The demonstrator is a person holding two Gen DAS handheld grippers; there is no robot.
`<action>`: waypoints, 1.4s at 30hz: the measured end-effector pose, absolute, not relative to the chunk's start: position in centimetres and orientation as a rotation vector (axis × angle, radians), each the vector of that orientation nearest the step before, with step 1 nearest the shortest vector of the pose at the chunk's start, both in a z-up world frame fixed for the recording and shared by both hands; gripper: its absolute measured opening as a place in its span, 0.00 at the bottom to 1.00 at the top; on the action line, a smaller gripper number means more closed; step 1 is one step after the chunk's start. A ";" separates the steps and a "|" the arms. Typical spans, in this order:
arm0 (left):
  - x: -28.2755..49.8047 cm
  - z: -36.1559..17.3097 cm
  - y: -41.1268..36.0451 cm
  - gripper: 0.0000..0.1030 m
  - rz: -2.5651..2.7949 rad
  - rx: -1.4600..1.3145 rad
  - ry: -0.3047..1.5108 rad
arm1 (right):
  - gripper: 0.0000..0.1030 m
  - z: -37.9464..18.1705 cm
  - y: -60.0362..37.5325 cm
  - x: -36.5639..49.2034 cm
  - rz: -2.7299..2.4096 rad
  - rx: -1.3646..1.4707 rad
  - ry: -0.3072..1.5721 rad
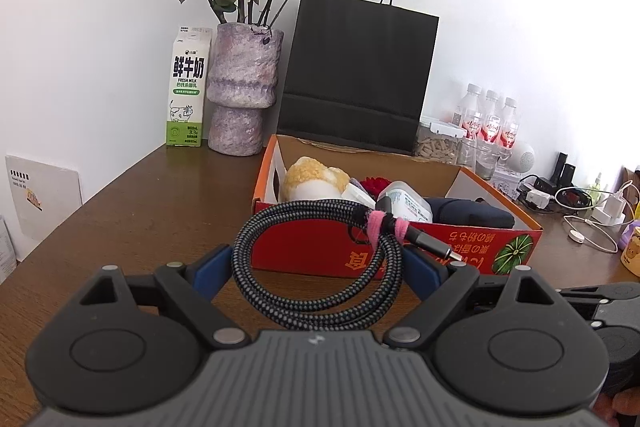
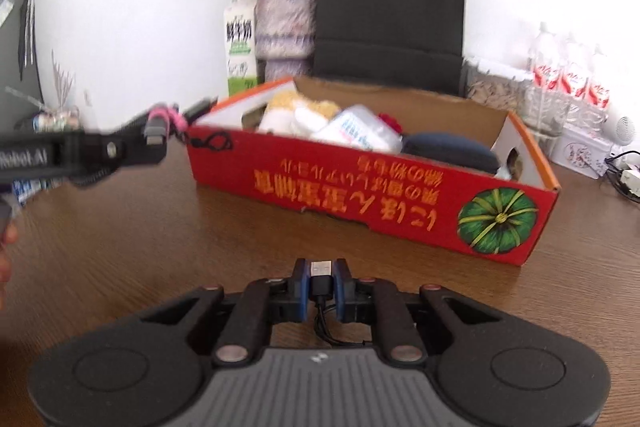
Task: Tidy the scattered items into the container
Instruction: 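Lift the braided cable with the left gripper and carry it over the box, then lower the cable into the box and open the left gripper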
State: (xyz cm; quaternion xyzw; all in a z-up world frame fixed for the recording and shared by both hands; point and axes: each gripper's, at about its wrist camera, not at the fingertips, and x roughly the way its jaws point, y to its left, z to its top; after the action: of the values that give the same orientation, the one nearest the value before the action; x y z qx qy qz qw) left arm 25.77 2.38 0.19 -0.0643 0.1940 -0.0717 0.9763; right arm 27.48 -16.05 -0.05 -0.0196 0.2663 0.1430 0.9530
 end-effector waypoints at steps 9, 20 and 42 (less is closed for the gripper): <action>24.8 3.3 1.2 0.88 -0.161 -0.107 0.311 | 0.11 6.5 -18.5 26.2 0.285 -0.007 0.345; 32.4 6.8 -3.1 0.88 -0.168 -0.093 0.250 | 0.11 9.1 -20.0 34.3 0.249 0.036 0.262; 41.4 2.0 -4.4 1.00 -0.067 -0.009 0.301 | 0.81 2.4 -21.0 43.6 0.167 0.004 0.399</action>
State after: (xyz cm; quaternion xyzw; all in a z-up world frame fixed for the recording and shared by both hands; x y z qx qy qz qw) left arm 41.38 -4.38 1.98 -0.0043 0.1501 -0.0335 0.9881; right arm 43.61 -20.97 2.39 0.0020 0.1979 0.0828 0.9767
